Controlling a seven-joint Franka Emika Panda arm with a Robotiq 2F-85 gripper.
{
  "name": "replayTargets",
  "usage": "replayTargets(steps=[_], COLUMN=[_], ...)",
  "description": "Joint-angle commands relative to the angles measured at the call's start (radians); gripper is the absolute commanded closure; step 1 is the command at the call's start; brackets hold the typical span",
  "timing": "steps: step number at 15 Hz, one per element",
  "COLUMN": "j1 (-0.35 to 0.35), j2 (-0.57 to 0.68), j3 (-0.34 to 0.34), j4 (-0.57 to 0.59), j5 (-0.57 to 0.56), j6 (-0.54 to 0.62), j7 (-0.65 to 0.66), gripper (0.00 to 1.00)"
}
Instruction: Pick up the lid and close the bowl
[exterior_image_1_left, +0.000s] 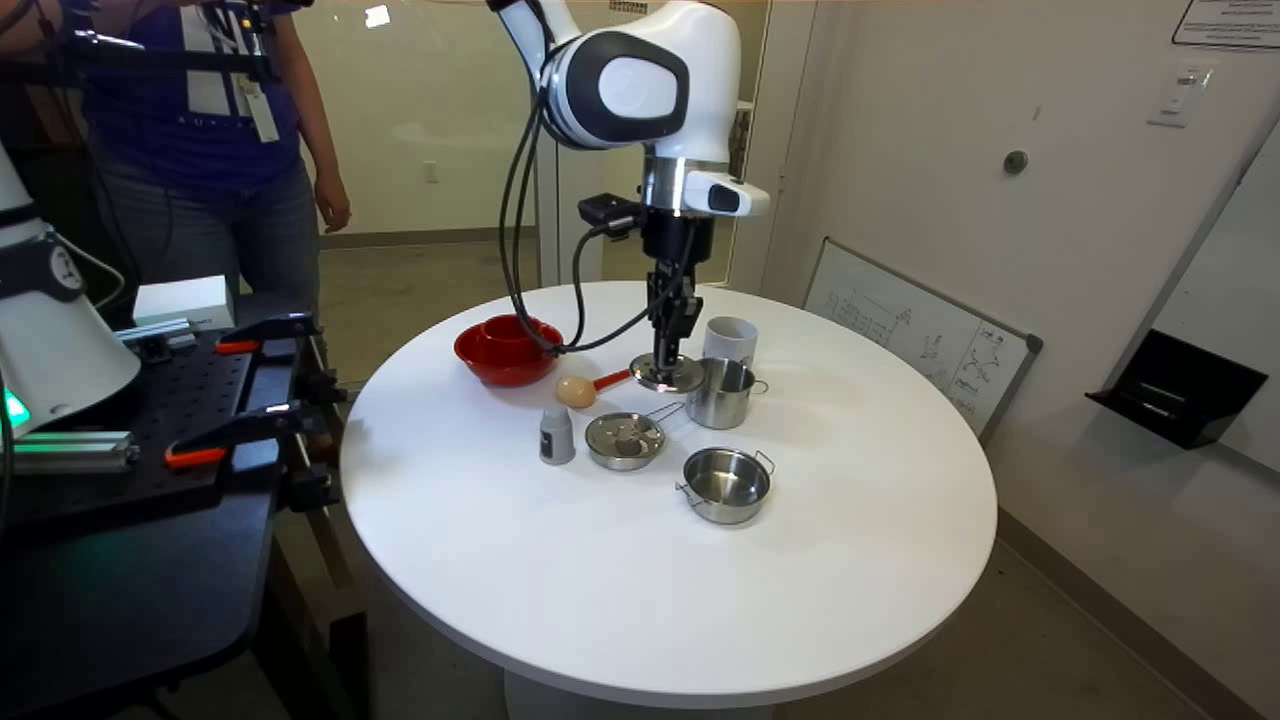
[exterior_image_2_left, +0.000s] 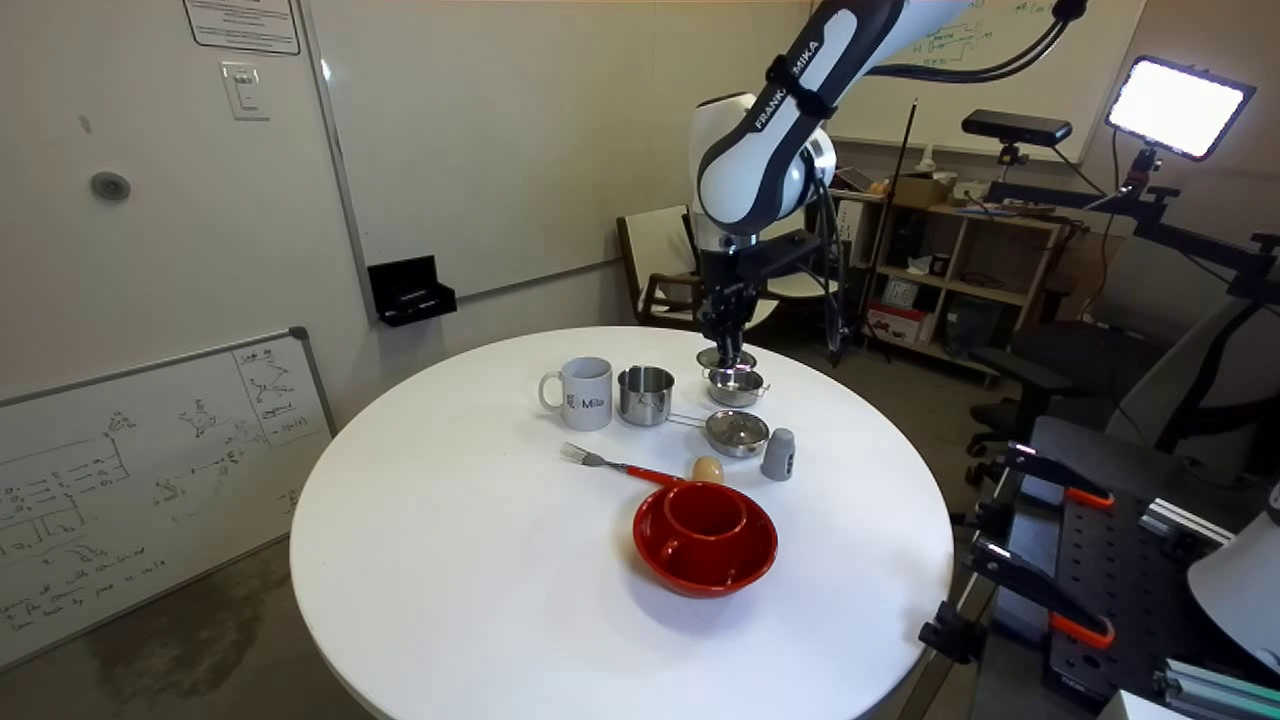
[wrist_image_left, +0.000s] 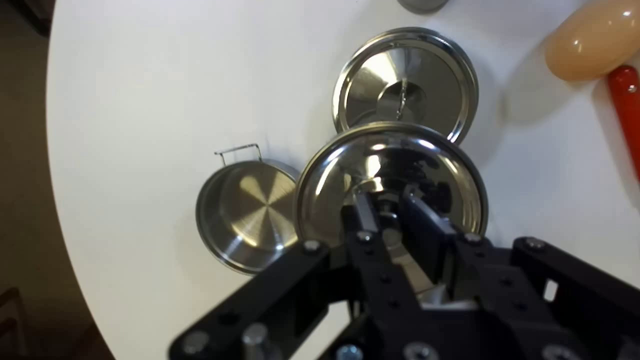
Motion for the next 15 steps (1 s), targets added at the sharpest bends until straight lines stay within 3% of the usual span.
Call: replayTargets(steps=[1, 15], j1=[-0.026, -0.032], j2=[0.074, 0.387], j3=[0.05, 0.076], j4=[0.138, 0.564], j5=[-0.037, -0.077], j6=[-0.077, -0.163], j7=[-0.101, -0.231], gripper=[0.95, 0.95])
